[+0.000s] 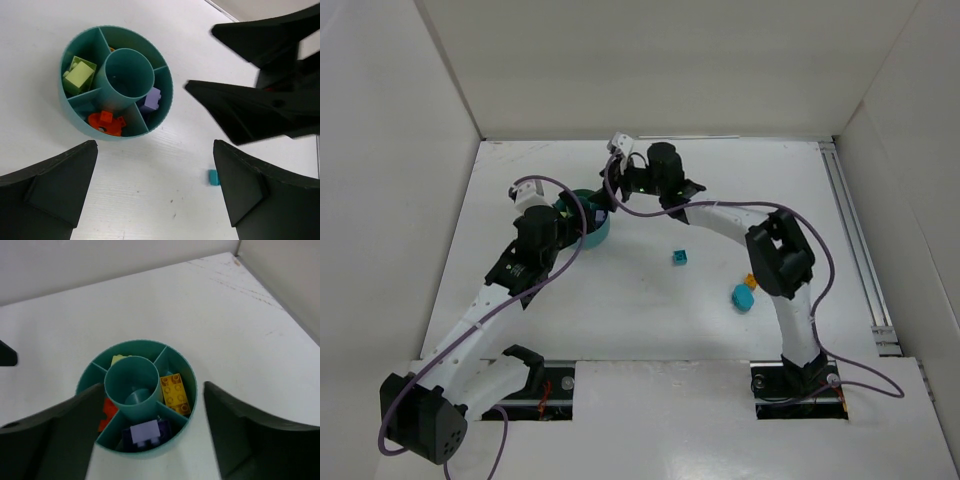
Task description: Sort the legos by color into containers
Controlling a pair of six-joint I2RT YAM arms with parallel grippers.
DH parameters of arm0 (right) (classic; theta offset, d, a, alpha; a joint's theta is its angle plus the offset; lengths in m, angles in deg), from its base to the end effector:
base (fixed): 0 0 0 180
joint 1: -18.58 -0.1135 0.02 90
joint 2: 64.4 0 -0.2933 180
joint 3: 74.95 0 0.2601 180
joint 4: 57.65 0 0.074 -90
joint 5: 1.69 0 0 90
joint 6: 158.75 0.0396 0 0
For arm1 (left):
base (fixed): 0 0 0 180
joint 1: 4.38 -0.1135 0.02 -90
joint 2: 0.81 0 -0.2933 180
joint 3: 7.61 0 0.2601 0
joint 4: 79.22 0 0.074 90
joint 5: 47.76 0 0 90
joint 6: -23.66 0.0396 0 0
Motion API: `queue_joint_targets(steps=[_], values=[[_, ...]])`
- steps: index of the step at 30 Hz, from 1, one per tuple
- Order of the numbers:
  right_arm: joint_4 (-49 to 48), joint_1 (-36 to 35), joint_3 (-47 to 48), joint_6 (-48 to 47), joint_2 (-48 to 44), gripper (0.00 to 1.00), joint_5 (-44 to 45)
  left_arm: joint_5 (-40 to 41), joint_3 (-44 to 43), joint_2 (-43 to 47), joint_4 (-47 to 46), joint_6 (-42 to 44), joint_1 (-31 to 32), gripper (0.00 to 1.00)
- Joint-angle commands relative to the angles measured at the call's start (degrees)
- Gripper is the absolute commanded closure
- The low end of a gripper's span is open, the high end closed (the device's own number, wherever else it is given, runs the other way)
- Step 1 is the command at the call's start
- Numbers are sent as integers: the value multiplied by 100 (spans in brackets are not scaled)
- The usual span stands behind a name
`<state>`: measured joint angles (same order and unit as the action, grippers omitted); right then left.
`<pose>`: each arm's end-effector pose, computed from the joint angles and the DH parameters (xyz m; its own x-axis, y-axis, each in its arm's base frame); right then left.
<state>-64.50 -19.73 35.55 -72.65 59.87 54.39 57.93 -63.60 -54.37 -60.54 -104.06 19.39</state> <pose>0.4131 0.3545 0.2811 -0.0298 -0.0954 -0.9950 -0.9533 0.3019 -0.0004 0.1995 -0.0762 0.3291 -0.2946 -0.5138 -0.8057 -0.0377 0.8487 -0.5275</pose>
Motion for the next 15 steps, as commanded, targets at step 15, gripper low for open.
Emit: queue_joint_targets(steps=[15], values=[[5110,1378,-4222,810,-4779,0,5498,-1454,126,-770,-833,458,233,0]])
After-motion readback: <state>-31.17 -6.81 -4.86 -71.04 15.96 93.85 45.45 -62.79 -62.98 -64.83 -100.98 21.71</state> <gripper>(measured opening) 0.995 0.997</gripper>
